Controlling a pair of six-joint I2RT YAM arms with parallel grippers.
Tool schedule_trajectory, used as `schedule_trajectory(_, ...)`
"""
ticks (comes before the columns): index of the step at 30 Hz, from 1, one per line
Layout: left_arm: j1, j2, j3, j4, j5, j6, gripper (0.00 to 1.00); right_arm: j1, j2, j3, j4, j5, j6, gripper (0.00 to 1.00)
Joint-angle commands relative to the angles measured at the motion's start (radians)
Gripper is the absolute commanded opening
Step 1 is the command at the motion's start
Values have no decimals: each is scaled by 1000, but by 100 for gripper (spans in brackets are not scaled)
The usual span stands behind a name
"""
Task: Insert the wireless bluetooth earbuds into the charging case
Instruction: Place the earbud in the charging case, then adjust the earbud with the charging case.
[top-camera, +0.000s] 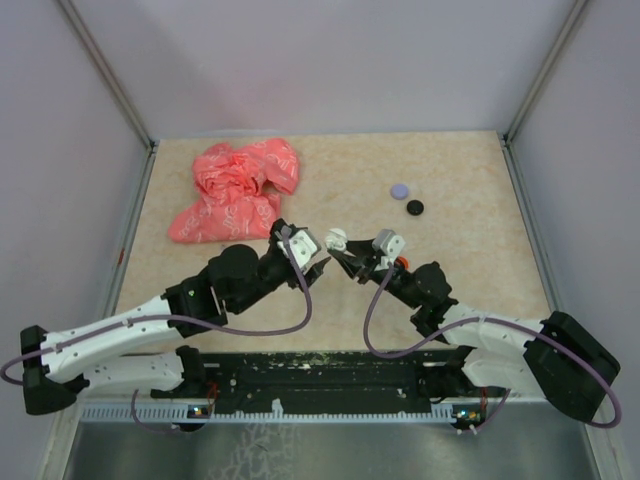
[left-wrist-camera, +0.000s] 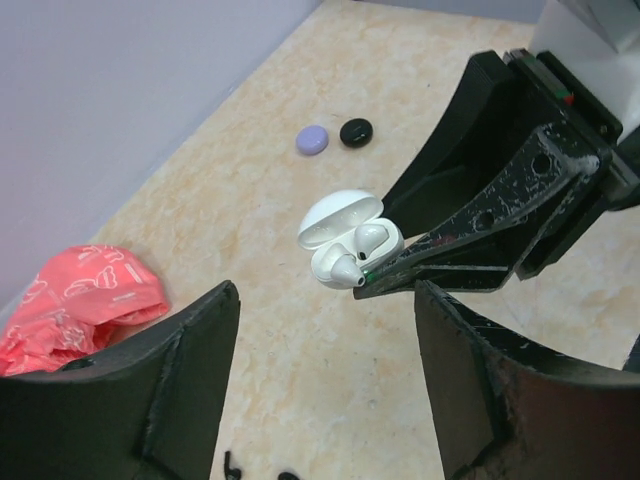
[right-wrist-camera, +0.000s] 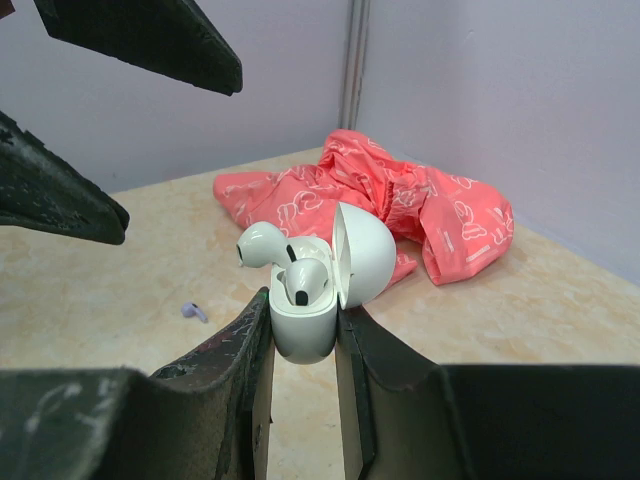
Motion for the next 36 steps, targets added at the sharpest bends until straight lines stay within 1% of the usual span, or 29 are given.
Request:
schedule_trajectory(1, -6, -6, 9, 33, -81, -173, 77, 2, -16, -5, 76, 12, 5, 0)
schedule_trajectory(5, -3, 20, 31, 32, -169, -273, 79, 2, -16, -5, 78, 11, 13, 0)
schedule_trajectory(6, -1, 27, 37, 31, -166, -283, 79, 2, -15, -5, 78, 10, 14, 0)
schedule_trajectory(10, 4, 50, 48, 26, -146, -293, 80, 2, -20, -2, 73, 6, 17, 0)
schedule_trajectory(16, 15, 71, 45, 14, -174, -305, 81, 2, -28, 1, 70, -1, 15, 0)
schedule_trajectory(18, 32, 72, 32, 32, -181, -304, 81, 3, -29, -2, 73, 3, 14, 0)
schedule_trajectory(24, 110, 73, 31, 14, -118, -325, 76, 2, -47, 0, 61, -5, 19, 0)
schedule_trajectory(27, 138, 69, 27, 8, -57, -332, 75, 2, -43, -6, 80, 0, 20, 0)
schedule_trajectory(33, 161, 69, 14, 15, -32, -358, 76, 2, -37, -10, 94, 1, 28, 0)
schedule_trajectory(36, 198, 63, 19, 10, 28, -390, 76, 3, -33, -7, 100, -6, 28, 0)
